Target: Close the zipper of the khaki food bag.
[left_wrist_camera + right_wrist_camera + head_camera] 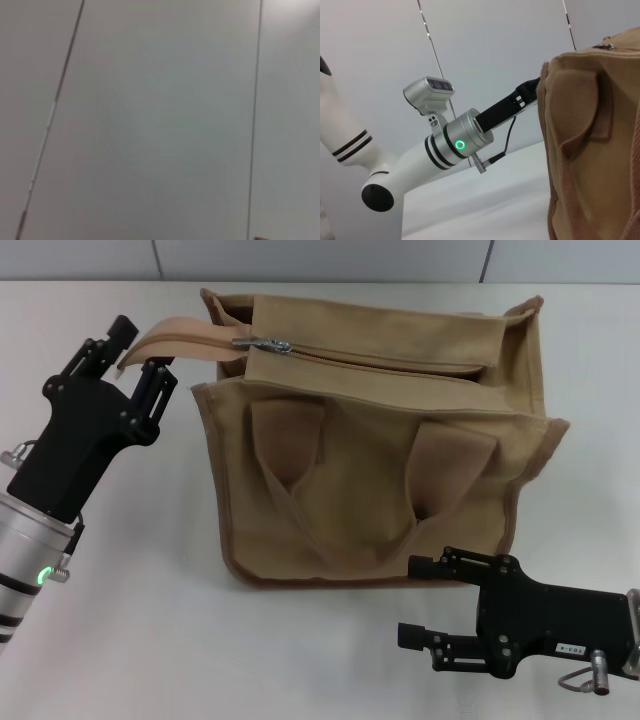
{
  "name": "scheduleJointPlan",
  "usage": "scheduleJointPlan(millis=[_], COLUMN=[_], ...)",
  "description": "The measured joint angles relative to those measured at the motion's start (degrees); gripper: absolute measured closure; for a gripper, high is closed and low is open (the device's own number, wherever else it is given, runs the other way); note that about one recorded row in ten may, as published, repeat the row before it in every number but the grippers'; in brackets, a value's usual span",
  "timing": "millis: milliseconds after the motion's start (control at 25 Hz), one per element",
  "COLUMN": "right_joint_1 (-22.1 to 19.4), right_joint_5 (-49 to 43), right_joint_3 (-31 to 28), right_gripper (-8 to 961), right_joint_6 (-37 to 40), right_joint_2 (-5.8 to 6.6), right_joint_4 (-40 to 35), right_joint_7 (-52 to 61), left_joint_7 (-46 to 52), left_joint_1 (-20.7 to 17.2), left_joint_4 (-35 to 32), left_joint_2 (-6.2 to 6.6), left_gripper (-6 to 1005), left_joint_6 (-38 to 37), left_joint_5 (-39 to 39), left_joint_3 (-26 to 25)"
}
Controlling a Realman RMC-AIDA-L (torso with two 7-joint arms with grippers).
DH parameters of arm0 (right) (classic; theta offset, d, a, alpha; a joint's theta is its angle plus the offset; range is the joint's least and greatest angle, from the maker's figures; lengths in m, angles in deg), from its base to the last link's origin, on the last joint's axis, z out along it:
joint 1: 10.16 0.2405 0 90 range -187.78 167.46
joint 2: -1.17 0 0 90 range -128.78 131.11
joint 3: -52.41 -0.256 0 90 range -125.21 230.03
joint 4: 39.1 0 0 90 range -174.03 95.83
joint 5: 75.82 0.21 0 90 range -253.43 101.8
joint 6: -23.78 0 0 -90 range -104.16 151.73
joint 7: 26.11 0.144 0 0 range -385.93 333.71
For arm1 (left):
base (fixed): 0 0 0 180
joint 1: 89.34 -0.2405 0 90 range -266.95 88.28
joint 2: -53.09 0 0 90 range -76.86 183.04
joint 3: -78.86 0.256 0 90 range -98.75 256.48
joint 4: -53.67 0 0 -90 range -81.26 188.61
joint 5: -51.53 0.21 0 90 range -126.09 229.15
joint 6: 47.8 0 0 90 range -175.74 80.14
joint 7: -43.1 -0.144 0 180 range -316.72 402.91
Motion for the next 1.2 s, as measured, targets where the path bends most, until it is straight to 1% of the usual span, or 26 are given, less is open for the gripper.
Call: scheduleJointPlan(millis=[40, 240, 360, 480, 600, 720, 760, 840, 880, 920, 1000, 1120, 1200], right_joint_1=[0.0, 0.0, -0.2, -0.3, -0.4, -0.8, -1.1, -1.3, -1.5, -1.7, -1.7, -0.9, 0.2], right_joint_5=[0.0, 0.0, 0.0, 0.0, 0.0, 0.0, 0.5, 1.0, 1.7, 3.5, 4.8, 10.6, 14.2], right_joint_3=[0.0, 0.1, 0.0, 0.0, 0.0, -0.2, -1.2, -2.2, -3.1, -5.2, -6.0, -6.9, -7.0], right_gripper=[178, 178, 178, 178, 178, 178, 178, 178, 178, 178, 178, 178, 177], right_joint_6=[0.0, 0.0, 0.4, 2.4, 6.4, 10.5, 12.5, 13.4, 14.2, 15.6, 16.3, 17.5, 17.5], right_joint_2=[0.00, 0.00, 0.00, 0.04, 0.21, 0.33, 0.36, 0.36, 0.36, 0.36, 0.36, 0.36, 0.36], right_joint_4=[0.1, 0.5, 0.5, 0.7, 0.6, 0.1, -0.4, -0.5, -0.5, -0.5, -0.5, -0.7, -1.3], right_joint_7=[0.0, 0.0, 0.0, 0.0, 0.1, 0.1, 0.5, 0.6, 0.7, 1.9, 3.1, 10.4, 18.2], left_joint_7=[0.0, -0.1, 0.0, 0.3, 0.4, 0.4, 0.4, 0.4, 0.5, 0.5, 0.5, 0.5, 0.8], left_joint_1=[0.3, 0.5, 0.5, 0.5, 0.2, 0.3, 0.9, 1.2, 1.9, 2.0, 3.0, 4.4, 5.4], left_joint_4=[0.0, 0.1, 0.3, 0.9, 2.0, 2.9, 3.0, 3.1, 3.2, 3.2, 3.6, 4.2, 4.4], left_joint_2=[0.00, -0.06, -0.09, -0.05, -0.04, 0.04, 0.06, 0.06, 0.06, 0.06, 0.05, 0.09, 0.14], left_gripper=[302, 538, 697, 836, 964, 969, 971, 975, 975, 974, 973, 972, 971], left_joint_6=[0.1, 0.2, 0.0, -0.3, -1.7, -3.2, -3.8, -3.9, -4.0, -4.1, -4.1, -4.1, -3.9], left_joint_5=[0.4, 0.8, 0.8, 0.9, 0.9, 0.9, 0.9, 0.9, 0.9, 0.9, 0.9, 0.9, 1.1], left_joint_3=[0.3, 0.6, 0.6, 0.6, 0.2, 0.2, 0.4, 0.4, 0.5, 0.6, 0.8, 1.2, 1.3])
